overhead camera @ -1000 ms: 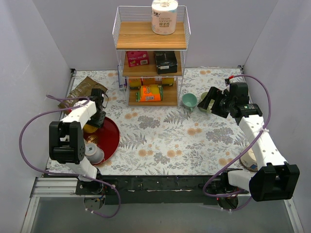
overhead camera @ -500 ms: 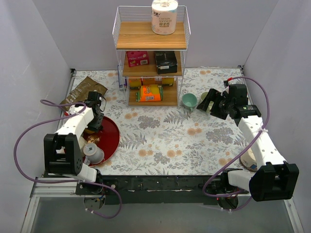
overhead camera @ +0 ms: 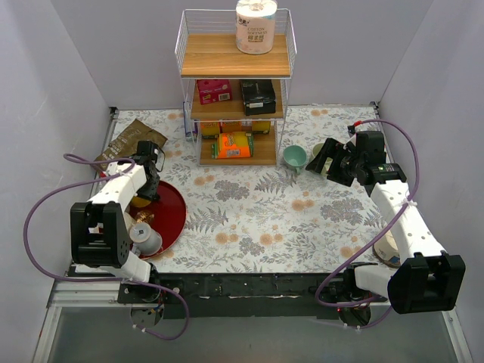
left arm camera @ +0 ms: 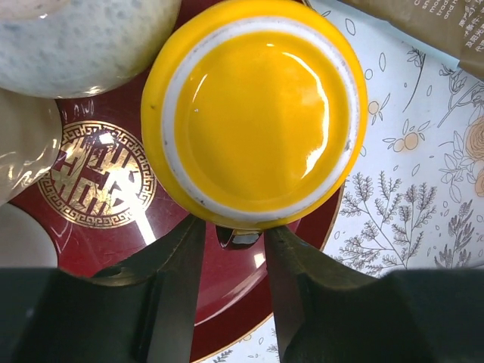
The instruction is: Turn the mug right side up
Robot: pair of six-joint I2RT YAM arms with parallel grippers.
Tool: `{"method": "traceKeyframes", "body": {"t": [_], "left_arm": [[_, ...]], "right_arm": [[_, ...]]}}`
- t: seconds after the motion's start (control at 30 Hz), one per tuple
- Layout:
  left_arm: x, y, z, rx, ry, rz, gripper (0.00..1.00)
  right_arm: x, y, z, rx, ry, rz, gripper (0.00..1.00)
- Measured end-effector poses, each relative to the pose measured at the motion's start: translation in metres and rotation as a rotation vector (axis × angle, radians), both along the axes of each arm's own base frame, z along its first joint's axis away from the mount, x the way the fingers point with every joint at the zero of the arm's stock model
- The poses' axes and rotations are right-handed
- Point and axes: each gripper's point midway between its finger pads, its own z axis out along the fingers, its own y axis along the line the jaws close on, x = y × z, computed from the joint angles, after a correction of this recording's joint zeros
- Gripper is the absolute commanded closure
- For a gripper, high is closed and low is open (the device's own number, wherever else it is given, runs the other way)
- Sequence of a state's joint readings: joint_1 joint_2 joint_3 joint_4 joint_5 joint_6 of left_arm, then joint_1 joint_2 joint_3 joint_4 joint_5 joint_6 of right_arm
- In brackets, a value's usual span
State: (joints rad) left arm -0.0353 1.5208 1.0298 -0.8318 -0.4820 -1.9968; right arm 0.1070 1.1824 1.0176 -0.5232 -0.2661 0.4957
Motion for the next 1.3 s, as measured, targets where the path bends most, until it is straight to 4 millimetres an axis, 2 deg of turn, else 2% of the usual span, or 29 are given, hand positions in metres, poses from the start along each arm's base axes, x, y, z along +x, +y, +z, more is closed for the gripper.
{"method": "traceKeyframes", "body": {"t": [0.23, 0.33, 0.43, 0.47, 0.5, 0.83, 1.03, 1.13, 1.3], "left_arm": [[0.005, -0.001, -0.003, -0.017, -0.011, 0.003, 0.67], [0.007, 0.0, -0.005, -0.03, -0.015, 0.008, 0.72], [0.011, -0.001, -0.007, -0.039, -0.022, 0.007, 0.85], [0.012, -0.002, -0.007, -0.04, -0.024, 0.005, 0.99], [0.012, -0.002, -0.007, -0.041, -0.025, 0.002, 1.0], [0.015, 0.002, -0.002, -0.022, -0.04, 0.0, 1.0], [0.003, -0.007, 0.008, -0.083, -0.05, -0.006, 1.0], [-0.002, -0.013, 0.022, -0.115, -0.08, -0.016, 1.0], [-0.003, -0.021, 0.059, -0.156, -0.204, -0.037, 1.0]], "right_arm": [[0.0, 0.0, 0.0, 0.002, 0.0, 0.001, 0.08], [0.0, 0.0, 0.001, 0.002, -0.001, 0.001, 0.08], [0.0, 0.0, 0.001, 0.002, -0.004, 0.001, 0.08], [0.0, 0.0, 0.002, 0.003, -0.005, 0.001, 0.08], [-0.001, 0.0, 0.002, 0.003, -0.005, 0.001, 0.08], [-0.001, 0.0, 0.003, 0.003, -0.009, 0.0, 0.08], [-0.001, 0.0, 0.005, 0.005, -0.014, 0.0, 0.08], [-0.001, 0.001, 0.005, 0.007, -0.013, 0.0, 0.06], [-0.002, 0.003, 0.006, 0.019, -0.011, 0.008, 0.01]]}}
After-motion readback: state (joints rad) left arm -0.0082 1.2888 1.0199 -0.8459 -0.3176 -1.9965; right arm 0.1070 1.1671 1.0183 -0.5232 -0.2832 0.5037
